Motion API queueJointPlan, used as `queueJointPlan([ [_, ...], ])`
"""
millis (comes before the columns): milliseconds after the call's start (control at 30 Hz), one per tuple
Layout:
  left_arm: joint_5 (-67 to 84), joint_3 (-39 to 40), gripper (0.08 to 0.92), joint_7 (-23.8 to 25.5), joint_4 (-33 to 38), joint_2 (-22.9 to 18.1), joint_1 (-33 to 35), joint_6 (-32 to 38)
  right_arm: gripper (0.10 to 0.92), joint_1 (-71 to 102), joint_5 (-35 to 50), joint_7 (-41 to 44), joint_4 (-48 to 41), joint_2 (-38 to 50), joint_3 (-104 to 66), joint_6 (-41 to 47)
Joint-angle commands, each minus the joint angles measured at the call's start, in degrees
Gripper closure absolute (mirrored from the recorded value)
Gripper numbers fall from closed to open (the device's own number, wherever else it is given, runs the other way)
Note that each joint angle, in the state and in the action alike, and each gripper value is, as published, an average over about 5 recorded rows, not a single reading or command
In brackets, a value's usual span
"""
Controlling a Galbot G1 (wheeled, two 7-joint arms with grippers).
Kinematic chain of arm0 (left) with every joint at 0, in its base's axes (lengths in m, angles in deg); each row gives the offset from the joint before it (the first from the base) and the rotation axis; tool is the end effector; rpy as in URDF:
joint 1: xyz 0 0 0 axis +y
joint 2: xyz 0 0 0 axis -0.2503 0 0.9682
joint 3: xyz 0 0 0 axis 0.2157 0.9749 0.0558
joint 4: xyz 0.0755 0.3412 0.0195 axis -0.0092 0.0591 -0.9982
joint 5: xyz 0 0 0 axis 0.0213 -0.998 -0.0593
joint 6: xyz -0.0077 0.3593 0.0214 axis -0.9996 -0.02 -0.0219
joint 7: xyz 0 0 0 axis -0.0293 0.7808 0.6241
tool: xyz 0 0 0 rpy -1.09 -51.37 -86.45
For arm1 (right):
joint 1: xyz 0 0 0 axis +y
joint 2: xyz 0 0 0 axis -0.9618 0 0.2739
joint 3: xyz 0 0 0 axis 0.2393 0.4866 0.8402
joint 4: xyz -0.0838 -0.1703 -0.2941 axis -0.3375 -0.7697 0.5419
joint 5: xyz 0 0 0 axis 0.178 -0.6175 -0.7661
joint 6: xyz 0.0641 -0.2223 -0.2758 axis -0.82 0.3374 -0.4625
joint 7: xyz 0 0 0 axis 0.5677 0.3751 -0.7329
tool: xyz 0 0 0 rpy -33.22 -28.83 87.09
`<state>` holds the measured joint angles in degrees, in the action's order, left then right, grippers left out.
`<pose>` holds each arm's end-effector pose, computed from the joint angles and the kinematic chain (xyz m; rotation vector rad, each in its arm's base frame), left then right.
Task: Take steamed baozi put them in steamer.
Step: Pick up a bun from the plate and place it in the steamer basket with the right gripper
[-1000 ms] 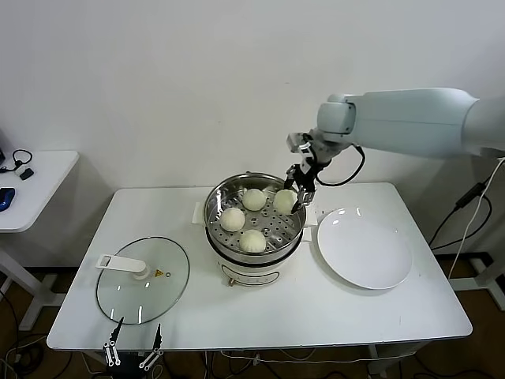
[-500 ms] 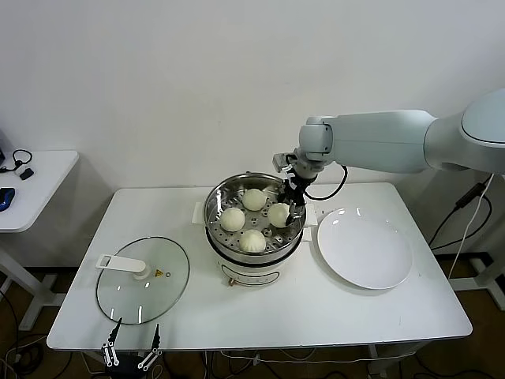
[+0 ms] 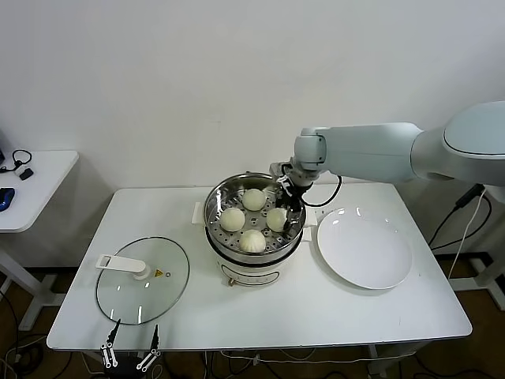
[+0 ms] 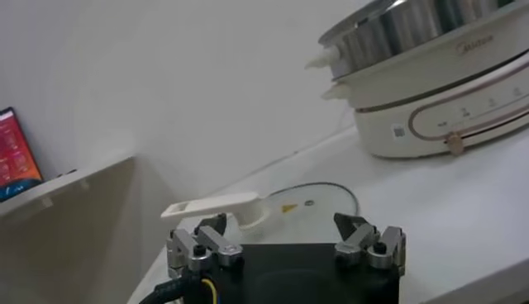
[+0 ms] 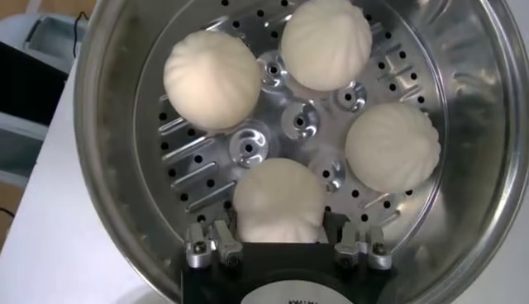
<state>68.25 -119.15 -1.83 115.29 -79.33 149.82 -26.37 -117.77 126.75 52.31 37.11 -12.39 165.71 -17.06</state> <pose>0.0413 0.0731 -0.4409 0.0137 -2.9324 -0.6422 0.5920 0.0589 -0.1165 1.4892 -1.2640 1.3897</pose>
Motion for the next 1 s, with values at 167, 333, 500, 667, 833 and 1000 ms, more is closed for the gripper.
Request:
queueJointPlan([
  [167, 0.07, -0.08, 0.177, -0.01, 0.11, -0.47, 0.11, 0.03, 0.323, 1.38, -0.30, -0.93, -0.73, -0.24, -1.04, 0.16],
  [333, 0.04, -0.07, 0.177, 0.02, 0.60, -0.43, 0.30, -0.01, 0.221, -2.10, 2.79, 0.95, 0.87, 0.36, -0.29, -0.46],
  [500, -0.11, 0.12, 0.177, 0.04, 1.28, -0.41, 0.53, -0.05, 0.203, -6.23, 4.91, 1.80, 2.82, 1.42, 0.94, -0.91],
  [667, -0.30, 0.25, 0.177, 0.00, 2.06, -0.39, 1.12, 0.03, 0.202, -9.77, 5.90, 1.84, 4.29, 3.99, 1.50, -1.10],
  [833, -0.32, 0.20, 0.177, -0.11, 2.80, -0.32, 1.58, 0.09, 0.203, -12.46, 7.05, -4.46, 8.80, 10.21, 0.53, -0.70],
  [1000, -0.30, 0.21, 0.177, -0.46, 3.33, -0.33, 1.56, -0.07, 0.203, -11.42, 6.92, -17.66, 15.79, 19.78, -4.59, 0.89],
])
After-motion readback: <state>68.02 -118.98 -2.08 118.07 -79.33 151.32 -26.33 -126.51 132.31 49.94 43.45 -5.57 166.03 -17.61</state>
